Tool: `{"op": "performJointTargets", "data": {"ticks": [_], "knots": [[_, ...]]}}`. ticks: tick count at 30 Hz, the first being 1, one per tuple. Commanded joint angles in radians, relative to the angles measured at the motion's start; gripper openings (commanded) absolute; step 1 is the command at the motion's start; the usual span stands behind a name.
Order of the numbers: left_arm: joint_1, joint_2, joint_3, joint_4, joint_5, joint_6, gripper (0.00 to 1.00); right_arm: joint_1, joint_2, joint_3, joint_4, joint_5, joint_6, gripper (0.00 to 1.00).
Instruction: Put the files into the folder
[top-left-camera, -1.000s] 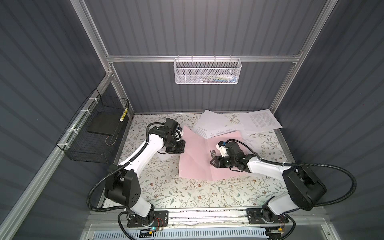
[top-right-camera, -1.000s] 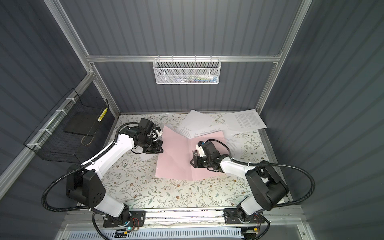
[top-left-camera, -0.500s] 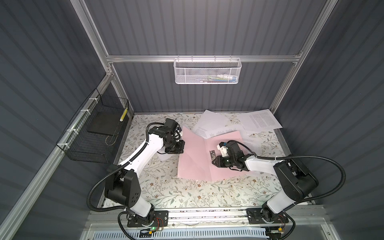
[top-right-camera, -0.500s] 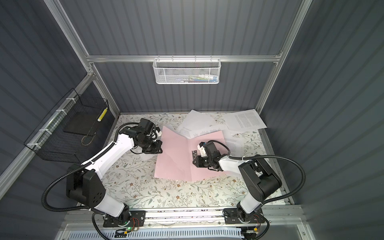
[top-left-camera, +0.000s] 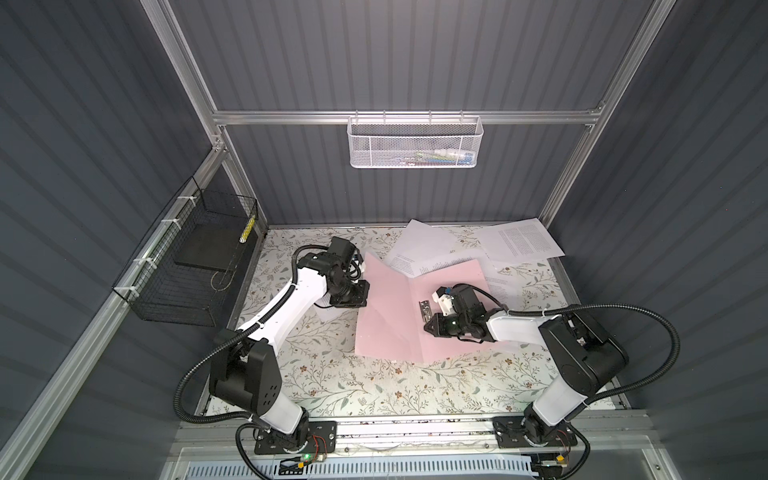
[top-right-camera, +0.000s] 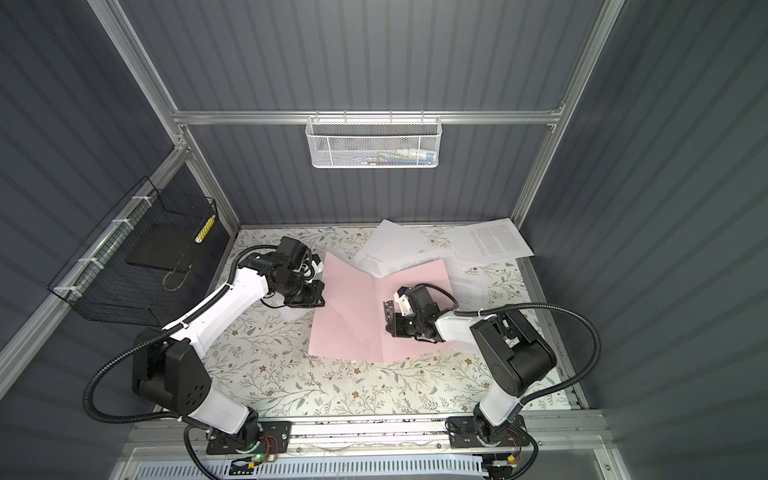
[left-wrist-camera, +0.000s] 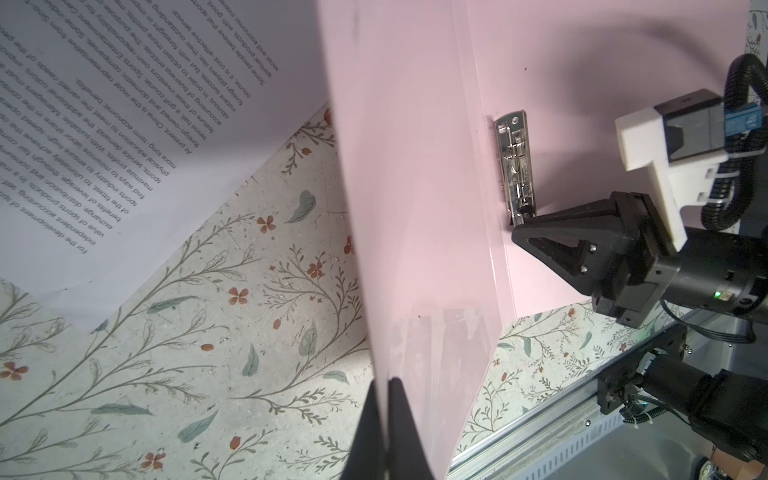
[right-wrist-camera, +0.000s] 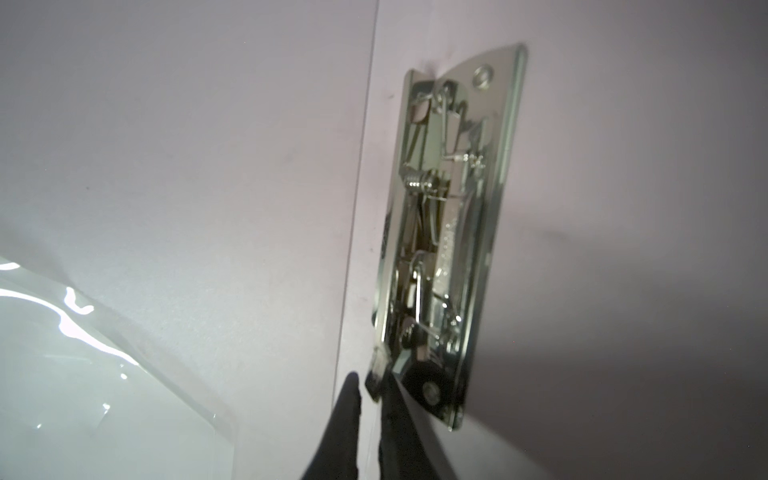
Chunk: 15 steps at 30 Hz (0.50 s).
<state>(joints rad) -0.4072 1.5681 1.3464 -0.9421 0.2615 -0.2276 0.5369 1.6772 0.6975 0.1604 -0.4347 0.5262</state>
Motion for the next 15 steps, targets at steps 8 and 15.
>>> {"op": "performJointTargets", "data": {"ticks": [8,15], "knots": [[-0.002,-0.025,-0.012,-0.036,-0.01,0.032,0.0,-0.051,0.04,-0.034,0.125,-0.119,0.097,0.16],[-0.002,-0.022,-0.007,-0.038,-0.016,0.033,0.0,-0.057,0.053,-0.038,0.132,-0.119,0.102,0.1]]}}
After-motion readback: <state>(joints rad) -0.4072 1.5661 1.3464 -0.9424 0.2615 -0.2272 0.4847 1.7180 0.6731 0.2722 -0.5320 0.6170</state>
